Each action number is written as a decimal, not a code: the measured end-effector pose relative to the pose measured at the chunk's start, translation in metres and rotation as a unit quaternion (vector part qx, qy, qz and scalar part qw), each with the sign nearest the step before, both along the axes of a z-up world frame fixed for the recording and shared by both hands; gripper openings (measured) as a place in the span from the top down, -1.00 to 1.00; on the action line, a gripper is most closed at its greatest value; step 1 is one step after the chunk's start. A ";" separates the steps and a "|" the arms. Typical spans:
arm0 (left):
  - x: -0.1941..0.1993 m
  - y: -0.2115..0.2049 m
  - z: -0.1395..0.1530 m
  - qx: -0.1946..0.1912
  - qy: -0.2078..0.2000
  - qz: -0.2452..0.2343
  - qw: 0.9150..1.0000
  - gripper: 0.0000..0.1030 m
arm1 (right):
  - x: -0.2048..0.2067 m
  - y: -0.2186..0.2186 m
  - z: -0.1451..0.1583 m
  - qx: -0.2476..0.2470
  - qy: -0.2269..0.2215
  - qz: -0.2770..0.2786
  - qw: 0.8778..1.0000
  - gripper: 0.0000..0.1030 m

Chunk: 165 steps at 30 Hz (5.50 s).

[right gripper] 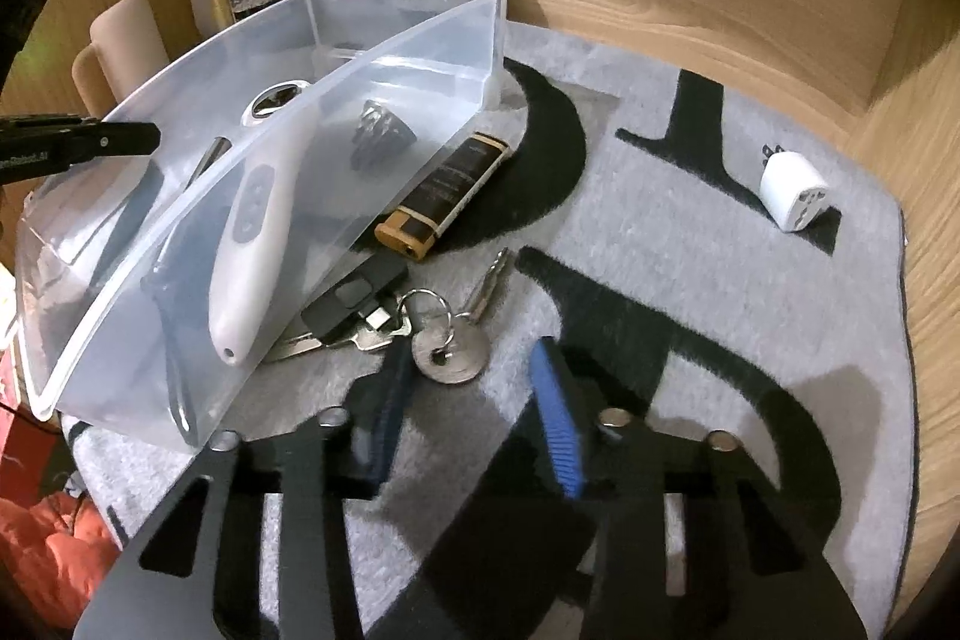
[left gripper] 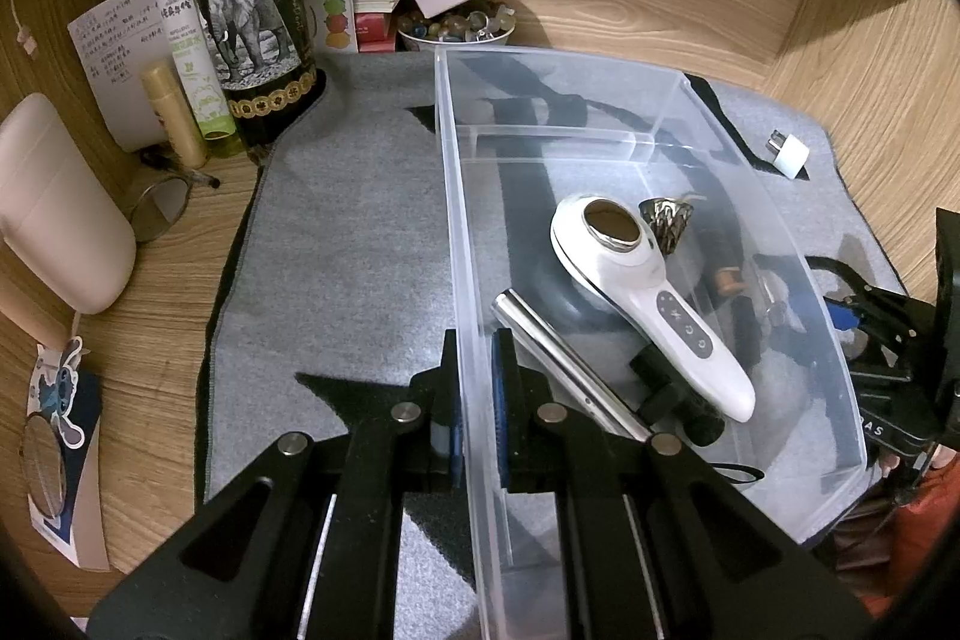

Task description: Organize rigid objects

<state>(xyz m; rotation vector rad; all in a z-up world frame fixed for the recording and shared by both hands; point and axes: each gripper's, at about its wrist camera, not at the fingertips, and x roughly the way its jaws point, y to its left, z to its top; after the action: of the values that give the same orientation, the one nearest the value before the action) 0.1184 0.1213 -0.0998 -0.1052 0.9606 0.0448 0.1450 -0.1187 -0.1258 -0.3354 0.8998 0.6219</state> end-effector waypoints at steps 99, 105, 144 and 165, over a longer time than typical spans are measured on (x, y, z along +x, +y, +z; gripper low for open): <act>-0.001 -0.003 0.004 -0.005 -0.004 0.000 1.000 0.85 | 0.011 -0.036 0.024 0.037 0.014 -0.081 0.996 0.67; -0.001 -0.004 0.004 -0.002 -0.003 0.000 1.000 0.85 | 0.010 -0.037 0.023 0.032 0.004 -0.090 0.995 -0.52; 0.001 -0.002 0.002 0.001 -0.003 0.000 1.000 0.85 | 0.010 -0.041 0.003 0.025 -0.007 -0.090 0.996 0.65; 0.001 -0.003 0.002 0.001 -0.003 0.000 1.000 0.85 | -0.007 -0.011 0.089 0.100 -0.108 -0.045 0.988 0.65</act>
<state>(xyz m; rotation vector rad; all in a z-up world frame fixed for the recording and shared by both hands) 0.1196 0.1188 -0.0978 -0.1034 0.9545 0.0450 0.1375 -0.1295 -0.0363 -0.1761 0.6348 0.5751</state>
